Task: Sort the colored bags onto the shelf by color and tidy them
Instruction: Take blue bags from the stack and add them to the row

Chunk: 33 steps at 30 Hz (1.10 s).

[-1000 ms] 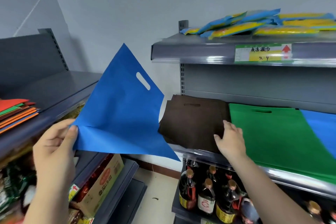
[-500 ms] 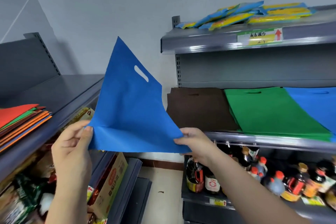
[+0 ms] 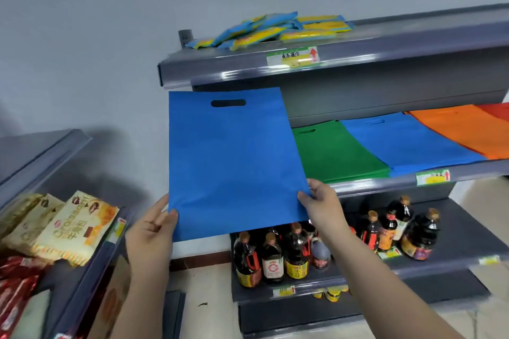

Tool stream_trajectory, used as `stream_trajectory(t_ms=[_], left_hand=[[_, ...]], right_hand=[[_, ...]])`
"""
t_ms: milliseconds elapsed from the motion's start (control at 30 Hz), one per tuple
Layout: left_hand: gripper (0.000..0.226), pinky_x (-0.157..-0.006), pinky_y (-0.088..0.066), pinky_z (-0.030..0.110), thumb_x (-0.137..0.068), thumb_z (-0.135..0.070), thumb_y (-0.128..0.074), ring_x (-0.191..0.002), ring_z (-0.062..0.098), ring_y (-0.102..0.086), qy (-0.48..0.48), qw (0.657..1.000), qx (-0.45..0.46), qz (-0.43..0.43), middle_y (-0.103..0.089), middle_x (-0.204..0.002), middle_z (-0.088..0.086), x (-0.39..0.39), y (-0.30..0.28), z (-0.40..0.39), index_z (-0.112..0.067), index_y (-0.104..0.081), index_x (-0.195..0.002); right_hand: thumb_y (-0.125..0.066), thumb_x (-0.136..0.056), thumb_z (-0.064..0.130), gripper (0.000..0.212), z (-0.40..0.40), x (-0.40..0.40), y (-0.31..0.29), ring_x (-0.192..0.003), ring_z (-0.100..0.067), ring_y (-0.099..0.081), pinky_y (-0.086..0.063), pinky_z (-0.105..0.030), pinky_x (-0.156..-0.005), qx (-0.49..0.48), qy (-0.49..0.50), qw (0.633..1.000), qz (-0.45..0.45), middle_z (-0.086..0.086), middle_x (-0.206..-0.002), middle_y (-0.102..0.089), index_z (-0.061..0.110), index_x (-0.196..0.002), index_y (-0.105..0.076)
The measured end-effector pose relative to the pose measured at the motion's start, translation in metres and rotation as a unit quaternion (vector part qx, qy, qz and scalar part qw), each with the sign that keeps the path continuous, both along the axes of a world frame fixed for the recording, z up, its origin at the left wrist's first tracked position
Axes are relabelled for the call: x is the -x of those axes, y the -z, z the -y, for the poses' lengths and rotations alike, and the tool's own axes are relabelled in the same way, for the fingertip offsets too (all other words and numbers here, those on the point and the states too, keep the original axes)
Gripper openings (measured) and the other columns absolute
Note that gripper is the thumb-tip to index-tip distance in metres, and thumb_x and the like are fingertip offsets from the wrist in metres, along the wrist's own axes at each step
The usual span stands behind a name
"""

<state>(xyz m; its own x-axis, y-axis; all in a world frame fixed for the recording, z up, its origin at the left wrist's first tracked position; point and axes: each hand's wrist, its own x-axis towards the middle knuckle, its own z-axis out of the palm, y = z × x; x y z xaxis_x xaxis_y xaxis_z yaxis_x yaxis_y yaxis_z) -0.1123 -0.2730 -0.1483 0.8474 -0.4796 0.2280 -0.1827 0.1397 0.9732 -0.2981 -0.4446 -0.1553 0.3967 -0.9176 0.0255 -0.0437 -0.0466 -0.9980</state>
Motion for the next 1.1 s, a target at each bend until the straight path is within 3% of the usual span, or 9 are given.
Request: stream_trajectory(t_ms=[167,333,500,600,667,767,833,933,1100], left_hand=[[0.033,-0.101,-0.043,0.036,-0.090,0.005,-0.052,-0.100,0.013,-0.060,0.045,0.998,-0.046,0.002,-0.067,-0.071,-0.027,0.050,0.012,0.065,-0.016,-0.065,-0.114],[0.038,-0.092,-0.048,0.036,-0.092,0.002,-0.052,-0.099,0.009,-0.064,0.107,0.992,-0.063,-0.007,-0.071,-0.082,-0.022,0.123,0.019,0.134,-0.032,-0.066,-0.101],[0.030,-0.091,-0.051,0.046,-0.092,0.002,-0.053,-0.095,0.016,-0.066,0.139,0.987,-0.076,-0.017,-0.073,-0.082,-0.015,0.190,0.029,0.197,-0.016,-0.065,-0.113],[0.027,-0.088,-0.052,0.047,-0.090,-0.001,-0.056,-0.087,0.016,-0.066,0.148,0.982,-0.116,0.016,-0.071,-0.072,-0.015,0.218,0.027,0.228,-0.024,-0.069,-0.097],[0.027,-0.084,-0.053,0.046,-0.088,-0.002,-0.060,-0.083,0.013,-0.065,0.156,0.977,-0.137,0.040,-0.070,-0.076,-0.010,0.232,0.022,0.247,-0.028,-0.066,-0.085],[0.011,-0.083,-0.054,0.046,-0.085,-0.006,-0.065,-0.083,0.017,-0.066,0.172,0.971,-0.152,0.062,-0.071,-0.082,0.001,0.248,0.020,0.274,-0.014,-0.070,-0.092],[0.014,-0.077,-0.056,0.040,-0.084,-0.009,-0.068,-0.074,0.017,-0.067,0.172,0.968,-0.164,0.085,-0.071,-0.084,0.004,0.254,0.020,0.294,-0.006,-0.071,-0.097],[0.006,-0.048,-0.049,0.016,-0.085,-0.012,-0.067,-0.041,0.006,-0.057,0.182,0.959,-0.178,0.123,-0.070,-0.077,-0.002,0.262,0.018,0.324,-0.013,-0.069,-0.091],[0.011,-0.050,-0.038,0.006,-0.086,-0.017,-0.066,-0.040,-0.001,-0.051,0.187,0.936,-0.225,0.193,-0.059,-0.046,-0.007,0.262,0.023,0.379,-0.013,-0.071,-0.077]], right_hand=[[-0.045,-0.094,-0.004,0.031,0.041,0.071,0.009,-0.098,-0.023,-0.064,-0.052,-0.039,-0.084,0.003,0.070,0.998,-0.010,-0.001,-0.098,-0.067,0.023,-0.093,-0.061],[-0.047,-0.094,-0.003,0.034,0.091,0.156,0.016,-0.099,-0.025,-0.064,-0.052,-0.048,-0.088,0.014,0.123,0.992,-0.036,-0.004,-0.100,-0.068,0.027,-0.088,-0.062],[-0.046,-0.094,-0.002,0.026,0.148,0.231,0.022,-0.100,-0.026,-0.063,-0.051,-0.049,-0.088,0.031,0.155,0.986,-0.058,-0.006,-0.104,-0.067,0.017,-0.099,-0.062],[-0.046,-0.094,-0.001,0.022,0.176,0.264,0.022,-0.099,-0.027,-0.062,-0.050,-0.050,-0.088,0.042,0.186,0.979,-0.076,-0.007,-0.104,-0.066,0.012,-0.104,-0.062],[-0.046,-0.094,0.000,0.021,0.192,0.283,0.023,-0.097,-0.027,-0.061,-0.050,-0.050,-0.087,0.044,0.198,0.975,-0.088,-0.006,-0.101,-0.065,0.013,-0.102,-0.060],[-0.046,-0.094,0.000,0.022,0.218,0.305,0.025,-0.099,-0.030,-0.062,-0.050,-0.051,-0.086,0.050,0.207,0.970,-0.114,-0.006,-0.100,-0.065,0.012,-0.106,-0.060],[-0.046,-0.093,-0.001,0.023,0.238,0.314,0.026,-0.098,-0.033,-0.062,-0.051,-0.048,-0.085,0.058,0.216,0.966,-0.127,-0.006,-0.098,-0.065,0.012,-0.106,-0.060],[-0.046,-0.092,-0.003,0.023,0.268,0.323,0.025,-0.091,-0.039,-0.061,-0.045,-0.039,-0.071,0.079,0.229,0.955,-0.172,-0.014,-0.089,-0.063,0.005,-0.107,-0.061],[-0.046,-0.092,-0.002,0.030,0.320,0.328,0.022,-0.086,-0.029,-0.054,-0.032,-0.032,-0.058,0.105,0.223,0.941,-0.232,-0.010,-0.095,-0.061,0.003,-0.119,-0.059]])
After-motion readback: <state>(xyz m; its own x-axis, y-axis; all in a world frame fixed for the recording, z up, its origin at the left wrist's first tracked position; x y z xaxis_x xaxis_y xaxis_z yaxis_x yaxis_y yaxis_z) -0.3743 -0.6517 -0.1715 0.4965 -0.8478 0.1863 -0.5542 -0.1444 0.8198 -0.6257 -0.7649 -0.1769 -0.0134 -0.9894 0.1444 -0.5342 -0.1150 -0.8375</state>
